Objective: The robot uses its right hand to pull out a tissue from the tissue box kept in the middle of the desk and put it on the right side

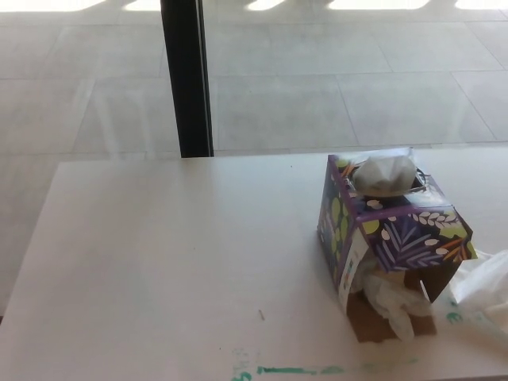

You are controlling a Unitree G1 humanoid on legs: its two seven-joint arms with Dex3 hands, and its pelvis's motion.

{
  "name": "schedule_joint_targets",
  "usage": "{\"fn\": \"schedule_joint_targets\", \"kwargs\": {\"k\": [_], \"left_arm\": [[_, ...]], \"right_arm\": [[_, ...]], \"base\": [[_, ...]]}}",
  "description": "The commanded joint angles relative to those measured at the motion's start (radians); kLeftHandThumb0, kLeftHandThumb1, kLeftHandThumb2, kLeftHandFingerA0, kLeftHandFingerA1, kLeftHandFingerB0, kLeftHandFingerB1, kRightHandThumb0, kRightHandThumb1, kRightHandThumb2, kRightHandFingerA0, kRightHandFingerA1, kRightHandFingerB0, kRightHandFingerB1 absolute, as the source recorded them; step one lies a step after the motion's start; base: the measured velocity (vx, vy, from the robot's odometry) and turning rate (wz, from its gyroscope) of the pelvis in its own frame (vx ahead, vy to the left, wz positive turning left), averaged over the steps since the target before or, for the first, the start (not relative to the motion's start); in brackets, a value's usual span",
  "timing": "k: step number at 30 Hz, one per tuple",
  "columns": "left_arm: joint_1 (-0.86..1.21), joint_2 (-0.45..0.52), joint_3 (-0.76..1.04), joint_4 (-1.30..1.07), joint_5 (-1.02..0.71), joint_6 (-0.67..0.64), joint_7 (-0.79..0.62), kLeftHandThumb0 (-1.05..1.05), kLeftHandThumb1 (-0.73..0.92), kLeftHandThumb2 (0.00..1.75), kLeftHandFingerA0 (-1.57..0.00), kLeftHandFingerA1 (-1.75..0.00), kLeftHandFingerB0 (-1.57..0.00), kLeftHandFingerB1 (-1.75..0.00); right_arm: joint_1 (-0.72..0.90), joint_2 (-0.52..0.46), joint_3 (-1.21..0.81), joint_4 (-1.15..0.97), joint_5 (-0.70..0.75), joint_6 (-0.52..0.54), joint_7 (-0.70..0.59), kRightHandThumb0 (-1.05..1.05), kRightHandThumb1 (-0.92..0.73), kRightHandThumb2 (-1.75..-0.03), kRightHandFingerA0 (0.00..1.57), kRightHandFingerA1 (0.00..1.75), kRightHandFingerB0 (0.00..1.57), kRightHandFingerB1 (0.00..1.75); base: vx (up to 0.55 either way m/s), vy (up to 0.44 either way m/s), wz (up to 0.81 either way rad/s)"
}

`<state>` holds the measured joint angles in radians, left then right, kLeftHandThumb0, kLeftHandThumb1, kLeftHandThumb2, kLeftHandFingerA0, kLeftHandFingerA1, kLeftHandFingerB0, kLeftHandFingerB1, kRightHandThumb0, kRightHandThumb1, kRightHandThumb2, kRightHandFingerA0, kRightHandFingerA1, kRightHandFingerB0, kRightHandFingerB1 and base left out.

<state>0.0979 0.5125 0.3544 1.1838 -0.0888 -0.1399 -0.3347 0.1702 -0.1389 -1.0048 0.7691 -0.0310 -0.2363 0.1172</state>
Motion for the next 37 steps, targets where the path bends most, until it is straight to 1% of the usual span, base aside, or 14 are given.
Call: {"fn": "schedule_joint_targets", "kwargs": {"k": [1,6,7,8,11,16,23,24,28,29,33,34,36,37], "left_arm": [[-0.001,0.011,0.007,-0.002,-0.021,0.028,0.014,-0.90,0.92,0.75,-0.62,-0.51,-0.48,-0.43],[-0.003,0.011,0.007,-0.002,-0.022,0.021,0.016,-0.90,0.92,0.75,-0.66,-0.53,-0.48,-0.43],[-0.004,0.012,0.006,-0.002,-0.021,0.026,0.019,-0.95,0.77,0.93,-0.64,-0.57,-0.45,-0.48],[-0.005,0.013,0.004,0.000,-0.020,0.024,0.020,-0.90,0.92,0.74,-0.66,-0.51,-0.51,-0.44],[-0.005,0.013,0.003,0.001,-0.019,0.025,0.023,-0.92,0.92,0.77,-0.67,-0.52,-0.47,-0.41],[-0.002,0.012,0.004,-0.008,-0.021,0.028,0.022,-0.89,0.92,0.75,-0.67,-0.50,-0.51,-0.41],[-0.006,0.014,0.007,0.001,-0.025,0.028,0.012,-0.92,0.92,0.74,-0.67,-0.53,-0.50,-0.42],[-0.003,0.014,0.006,-0.004,-0.025,0.024,0.011,-0.99,0.77,0.94,-0.65,-0.58,-0.48,-0.48],[0.000,0.013,0.005,-0.016,-0.024,0.032,0.018,-0.97,0.77,0.92,-0.65,-0.57,-0.48,-0.47],[0.000,0.013,0.005,-0.015,-0.024,0.031,0.016,-0.91,0.92,0.74,-0.64,-0.51,-0.50,-0.43],[-0.001,0.015,-0.001,-0.007,-0.017,0.020,0.017,-0.92,0.92,0.74,-0.65,-0.51,-0.50,-0.43],[-0.002,0.014,0.000,-0.007,-0.019,0.022,0.018,-0.92,0.92,0.75,-0.67,-0.53,-0.50,-0.43],[-0.003,0.014,0.003,-0.005,-0.023,0.023,0.014,-0.93,0.92,0.74,-0.67,-0.53,-0.51,-0.43],[-0.003,0.014,0.003,-0.005,-0.023,0.023,0.014,-0.93,0.92,0.74,-0.67,-0.53,-0.51,-0.43]], "right_arm": [[0.018,-0.009,0.045,0.017,0.112,-0.108,-0.031,-0.77,-0.77,-0.63,0.99,1.07,0.38,0.87],[0.024,-0.022,0.093,0.042,0.159,-0.150,-0.023,-0.74,-0.75,-0.62,0.96,1.04,0.41,0.88],[0.026,-0.025,0.105,0.045,0.164,-0.155,-0.031,-0.74,-0.74,-0.62,0.97,1.04,0.41,0.86],[0.031,-0.031,0.117,0.047,0.167,-0.154,-0.025,-0.73,-0.74,-0.62,0.96,1.03,0.41,0.85],[0.030,-0.043,0.143,0.077,0.180,-0.186,-0.034,-0.73,-0.73,-0.62,0.99,1.00,0.43,0.83],[0.043,-0.060,0.188,0.080,0.190,-0.193,-0.043,-0.71,-0.73,-0.62,1.03,1.00,0.42,0.78],[0.043,-0.063,0.213,0.088,0.236,-0.208,-0.039,-0.72,-0.70,-0.61,1.06,1.03,0.51,0.82],[0.047,-0.063,0.216,0.082,0.245,-0.201,-0.033,-0.72,-0.70,-0.61,1.07,1.02,0.51,0.83],[0.046,-0.071,0.228,0.090,0.269,-0.191,-0.015,-0.73,-0.69,-0.61,1.04,1.02,0.51,0.85],[0.044,-0.069,0.231,0.102,0.269,-0.224,-0.020,-0.67,-0.69,-0.62,1.07,1.03,0.53,0.85],[0.043,-0.093,0.269,0.151,0.236,-0.271,-0.054,-0.72,-0.72,-0.62,1.09,0.98,0.52,0.80],[0.017,-0.091,0.237,0.193,0.312,-0.286,0.019,-0.63,-0.70,-0.61,0.86,1.06,0.59,0.81],[0.019,-0.087,0.244,0.197,0.309,-0.309,0.006,-0.62,-0.70,-0.61,0.97,1.12,0.66,0.85],[0.019,-0.087,0.244,0.197,0.309,-0.309,0.006,-0.62,-0.70,-0.61,0.97,1.12,0.66,0.85]], "base": [[0.00,0.000,0.00],[0.00,0.000,0.00],[0.00,0.000,0.00],[0.00,0.000,0.00],[0.00,0.000,0.00],[0.00,0.000,0.00],[0.00,0.000,0.00],[0.00,0.000,0.00],[0.00,0.000,0.00],[0.00,0.000,0.00],[0.00,0.000,0.00],[0.00,0.000,0.00],[0.00,0.000,0.00],[0.00,0.000,0.00]]}}
